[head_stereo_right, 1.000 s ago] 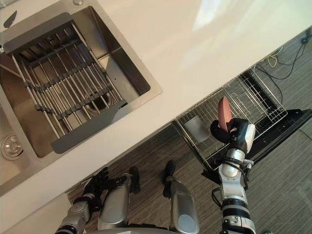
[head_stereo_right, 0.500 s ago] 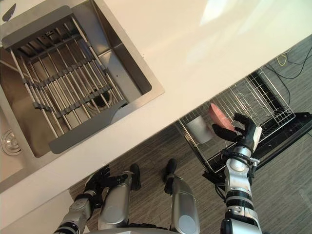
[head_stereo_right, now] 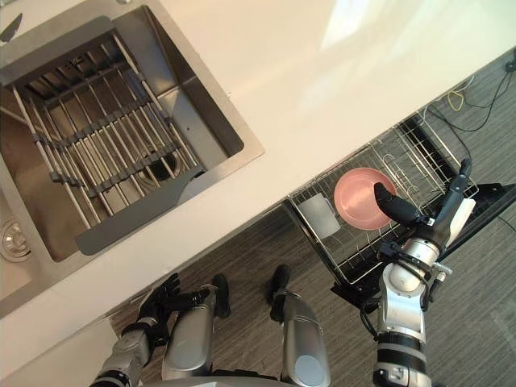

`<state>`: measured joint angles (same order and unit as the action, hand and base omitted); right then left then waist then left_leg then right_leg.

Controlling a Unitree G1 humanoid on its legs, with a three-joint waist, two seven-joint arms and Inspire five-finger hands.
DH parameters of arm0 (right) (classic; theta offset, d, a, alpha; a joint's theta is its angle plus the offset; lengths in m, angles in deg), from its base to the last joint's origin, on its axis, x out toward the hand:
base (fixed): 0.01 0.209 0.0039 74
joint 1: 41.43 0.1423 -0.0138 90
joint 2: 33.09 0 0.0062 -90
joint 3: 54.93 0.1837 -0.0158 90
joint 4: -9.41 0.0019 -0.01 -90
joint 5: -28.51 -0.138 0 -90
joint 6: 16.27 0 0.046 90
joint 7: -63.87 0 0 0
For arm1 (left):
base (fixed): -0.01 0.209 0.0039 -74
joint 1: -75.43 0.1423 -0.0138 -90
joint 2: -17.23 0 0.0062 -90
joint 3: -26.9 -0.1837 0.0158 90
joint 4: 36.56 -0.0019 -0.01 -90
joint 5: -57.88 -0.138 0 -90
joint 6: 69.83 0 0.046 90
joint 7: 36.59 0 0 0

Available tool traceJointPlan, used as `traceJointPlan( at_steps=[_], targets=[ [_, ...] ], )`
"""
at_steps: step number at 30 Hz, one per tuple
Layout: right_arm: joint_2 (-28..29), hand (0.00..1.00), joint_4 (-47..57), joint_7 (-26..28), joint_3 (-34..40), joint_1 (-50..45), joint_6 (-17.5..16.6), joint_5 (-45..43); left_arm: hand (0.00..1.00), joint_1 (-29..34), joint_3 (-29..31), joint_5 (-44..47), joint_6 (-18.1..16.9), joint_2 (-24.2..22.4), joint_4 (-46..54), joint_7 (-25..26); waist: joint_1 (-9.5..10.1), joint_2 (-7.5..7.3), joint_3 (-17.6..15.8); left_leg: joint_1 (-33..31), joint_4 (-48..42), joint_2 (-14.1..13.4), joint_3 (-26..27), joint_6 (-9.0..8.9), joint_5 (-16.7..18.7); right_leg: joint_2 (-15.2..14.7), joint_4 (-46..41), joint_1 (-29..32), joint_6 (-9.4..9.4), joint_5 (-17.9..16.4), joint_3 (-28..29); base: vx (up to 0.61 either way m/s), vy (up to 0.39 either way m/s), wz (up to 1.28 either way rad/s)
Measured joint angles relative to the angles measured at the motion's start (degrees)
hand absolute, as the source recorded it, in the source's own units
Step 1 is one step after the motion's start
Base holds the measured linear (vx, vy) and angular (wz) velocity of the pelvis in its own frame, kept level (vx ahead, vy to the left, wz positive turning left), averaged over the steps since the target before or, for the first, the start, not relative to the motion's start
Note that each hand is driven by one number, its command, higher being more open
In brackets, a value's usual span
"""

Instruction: Walk over to the sink, pick up the cup, carry it to the dishwasher, place the cup inside the dishwasher, then close the dishwasher door

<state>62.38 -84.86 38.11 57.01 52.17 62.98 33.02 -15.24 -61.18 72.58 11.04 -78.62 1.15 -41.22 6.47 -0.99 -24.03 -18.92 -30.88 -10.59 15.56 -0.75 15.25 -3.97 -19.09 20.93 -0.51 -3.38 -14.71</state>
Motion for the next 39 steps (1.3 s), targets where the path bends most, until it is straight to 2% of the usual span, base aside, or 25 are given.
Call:
traceJointPlan(
  at_steps=[4,6,9,11,16,19,21,26,34,39],
  targets=[
    [2.53,1.0,6.92,-1.28,0.22,-4.67,-0.73,0.26,1.0,1.15,0.31,-0.08,-0.39,0.2,0.15,-0.12,-0.46,-0.48,0.29,1.43,0.79,-0.19,0.99,-0.06,0.03,0.41,0.48,-0.87,0.04,-0.01,0.51,0.01,-0.015,-0.1],
    [4.68,1.0,10.1,-2.12,0.7,-7.76,-0.77,0.14,1.0,2.41,0.56,-0.16,-1.75,0.43,0.15,-0.4,-1.16,-1.21,1.07,2.9,1.8,-0.32,1.75,-0.26,0.06,0.8,1.2,-1.77,0.05,0.0,1.05,0.05,-0.011,-0.14],
    [7.51,1.0,11.74,-2.19,2.92,-11.75,-0.79,-0.21,1.0,3.34,1.1,-0.19,-3.81,-0.18,0.2,0.19,-1.48,-1.58,2.76,4.65,3.16,-0.29,2.53,-0.41,0.05,1.04,1.92,-2.96,0.04,0.0,1.71,0.09,0.0,-0.12],
    [9.83,1.0,11.73,-2.06,3.6,-14.64,-0.78,-2.98,1.0,4.55,2.05,-0.2,-3.53,-0.45,-0.38,0.54,-2.63,-1.75,4.06,6.13,4.24,-0.12,2.88,-0.48,0.03,1.09,2.74,-4.24,-0.01,0.0,1.76,0.1,0.018,-0.02],
    [13.97,1.0,8.83,-0.51,4.9,-20.7,-0.76,-12.34,1.0,6.81,2.46,-0.63,-3.54,-0.45,-1.27,0.7,-3.09,-2.06,5.74,9.57,6.41,-0.05,4.35,-0.71,0.02,1.52,4.6,-7.14,-0.18,0.08,2.31,0.07,0.006,-0.08],
    [14.06,1.0,2.97,3.14,6.51,-22.11,-0.77,-19.88,1.0,8.12,3.3,-1.41,-3.51,-0.76,-2.15,0.73,-3.4,-2.19,7.53,11.23,7.28,-0.1,5.02,-0.86,0.06,1.81,5.62,-8.71,-0.28,0.12,2.4,0.05,-0.002,-0.03],
    [14.13,1.0,-1.59,7.86,7.47,-22.25,-0.72,-26.12,1.0,8.87,3.47,-1.44,-3.51,-0.91,-2.17,0.73,-3.41,-2.17,8.2,12.08,7.56,-0.21,5.45,-0.98,0.12,1.97,6.11,-9.51,-0.38,0.21,2.51,0.01,-0.001,-0.02],
    [14.13,1.0,-7.32,16.07,7.39,-22.04,1.36,-31.9,1.0,9.07,4.56,-2.43,-3.28,-1.41,-2.15,0.84,-3.12,-2.17,8.62,12.48,6.93,-0.68,5.52,-1.33,0.35,2.45,7.44,-10.63,-0.54,0.88,2.58,-0.01,-0.002,-0.01],
    [14.13,1.0,-17.34,21.28,6.41,-19.99,3.01,-39.55,1.0,8.48,4.88,-2.39,-3.15,-1.4,-1.9,1.04,-2.61,-2.19,8.9,10.33,3.75,-2.55,5.25,-1.55,1.57,3.81,10.0,-10.94,-0.53,2.38,2.09,-0.01,-0.002,-0.02],
    [14.13,1.0,-20.14,24.27,4.75,-18.41,3.67,-41.71,1.0,7.3,5.57,-2.36,-2.78,-1.63,-1.89,1.6,-2.42,-2.18,8.9,8.27,2.02,-3.23,4.47,-1.57,2.1,4.21,9.93,-9.98,-0.27,2.91,1.5,0.0,-0.001,0.03]
  ],
)
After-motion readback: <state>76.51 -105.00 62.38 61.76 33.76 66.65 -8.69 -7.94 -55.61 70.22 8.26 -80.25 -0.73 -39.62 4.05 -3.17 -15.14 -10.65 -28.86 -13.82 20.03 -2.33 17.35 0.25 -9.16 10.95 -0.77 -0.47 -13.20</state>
